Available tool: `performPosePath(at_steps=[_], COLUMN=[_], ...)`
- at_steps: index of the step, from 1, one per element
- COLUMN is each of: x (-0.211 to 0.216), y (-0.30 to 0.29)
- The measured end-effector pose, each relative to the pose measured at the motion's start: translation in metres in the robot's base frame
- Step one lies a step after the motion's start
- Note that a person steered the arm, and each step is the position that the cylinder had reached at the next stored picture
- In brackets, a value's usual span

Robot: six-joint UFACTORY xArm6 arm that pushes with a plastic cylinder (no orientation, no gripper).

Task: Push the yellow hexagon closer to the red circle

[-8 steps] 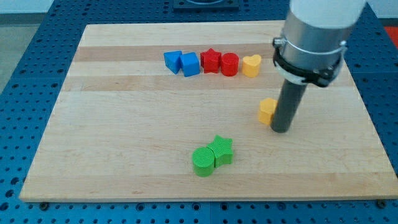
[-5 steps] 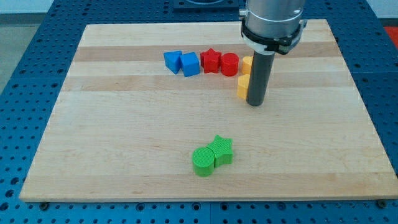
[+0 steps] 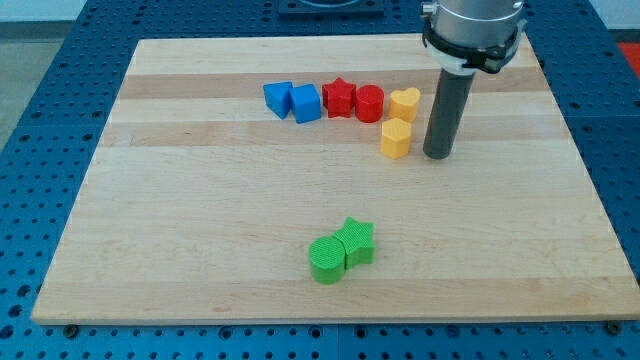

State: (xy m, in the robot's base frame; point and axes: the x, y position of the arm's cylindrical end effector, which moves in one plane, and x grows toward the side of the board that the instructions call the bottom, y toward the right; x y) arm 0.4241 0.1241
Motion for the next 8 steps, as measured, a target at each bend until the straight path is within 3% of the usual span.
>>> performPosePath(at_steps=[5,7,8], x=[0.0,-0.008,0.014], y=[-0.089,-0.097,-0.097])
